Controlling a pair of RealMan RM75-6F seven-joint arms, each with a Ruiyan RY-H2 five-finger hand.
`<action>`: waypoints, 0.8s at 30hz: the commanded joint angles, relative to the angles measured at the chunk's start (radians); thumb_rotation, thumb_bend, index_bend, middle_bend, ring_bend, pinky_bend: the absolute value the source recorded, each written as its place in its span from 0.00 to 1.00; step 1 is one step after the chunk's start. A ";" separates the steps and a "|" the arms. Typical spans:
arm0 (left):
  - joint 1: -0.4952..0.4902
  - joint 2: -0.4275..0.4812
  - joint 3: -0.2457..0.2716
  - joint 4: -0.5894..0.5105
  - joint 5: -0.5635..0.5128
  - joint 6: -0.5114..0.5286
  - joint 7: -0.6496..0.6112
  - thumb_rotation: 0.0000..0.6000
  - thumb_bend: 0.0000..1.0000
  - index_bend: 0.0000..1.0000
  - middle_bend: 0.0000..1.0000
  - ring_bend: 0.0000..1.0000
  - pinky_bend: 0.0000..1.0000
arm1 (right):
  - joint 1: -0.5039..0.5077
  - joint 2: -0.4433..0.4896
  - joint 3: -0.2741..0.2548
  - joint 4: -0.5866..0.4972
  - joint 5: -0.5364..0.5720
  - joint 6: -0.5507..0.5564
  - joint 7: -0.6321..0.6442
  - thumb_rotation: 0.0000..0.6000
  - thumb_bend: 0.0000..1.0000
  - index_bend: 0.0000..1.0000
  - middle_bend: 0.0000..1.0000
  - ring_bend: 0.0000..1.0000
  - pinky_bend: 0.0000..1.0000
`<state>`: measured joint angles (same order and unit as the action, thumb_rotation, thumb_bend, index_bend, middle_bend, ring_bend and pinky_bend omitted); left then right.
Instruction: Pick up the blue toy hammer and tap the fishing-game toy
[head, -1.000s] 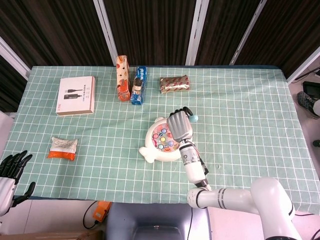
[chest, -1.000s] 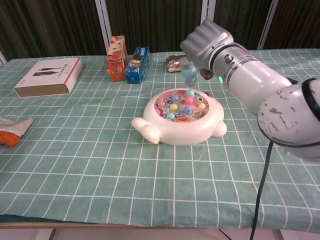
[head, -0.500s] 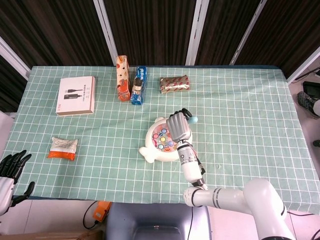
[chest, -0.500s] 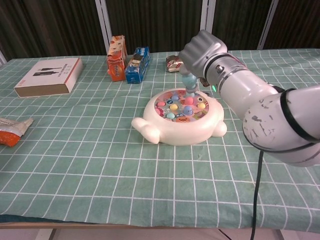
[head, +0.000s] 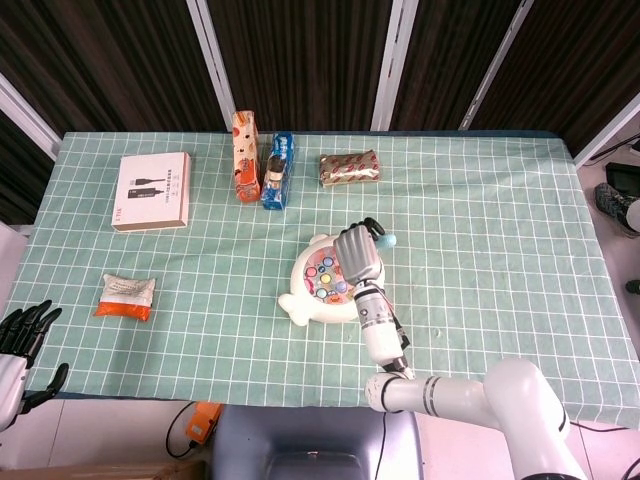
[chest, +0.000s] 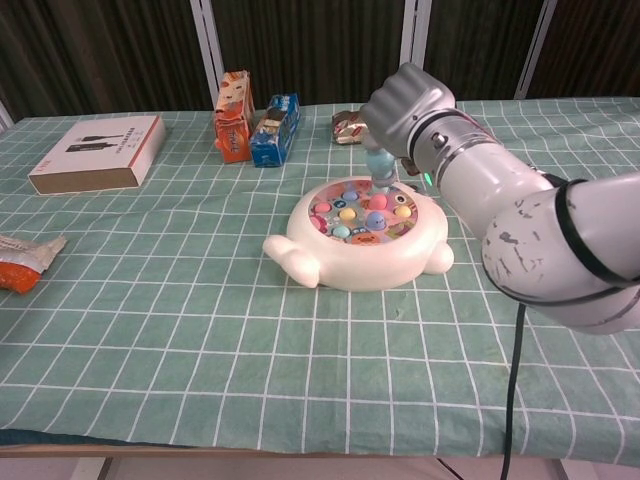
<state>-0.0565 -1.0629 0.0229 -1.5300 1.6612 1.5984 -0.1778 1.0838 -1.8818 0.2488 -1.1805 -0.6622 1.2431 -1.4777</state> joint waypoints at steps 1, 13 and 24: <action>0.001 0.000 -0.001 0.002 0.000 0.004 -0.004 1.00 0.41 0.00 0.00 0.00 0.03 | -0.011 0.024 0.009 -0.031 -0.019 0.016 0.029 1.00 0.57 0.95 0.64 0.61 0.62; 0.005 0.000 0.003 0.000 0.008 0.011 0.000 1.00 0.41 0.00 0.00 0.00 0.03 | -0.130 0.194 -0.031 -0.228 -0.140 0.091 0.212 1.00 0.57 0.95 0.64 0.61 0.63; 0.005 -0.001 0.009 -0.006 0.023 0.012 0.012 1.00 0.41 0.00 0.00 0.00 0.03 | -0.418 0.287 -0.249 -0.092 -0.395 0.078 0.771 1.00 0.57 0.95 0.64 0.61 0.63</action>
<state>-0.0515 -1.0639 0.0318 -1.5358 1.6840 1.6106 -0.1663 0.7604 -1.6084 0.0697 -1.3750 -0.9734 1.3431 -0.8597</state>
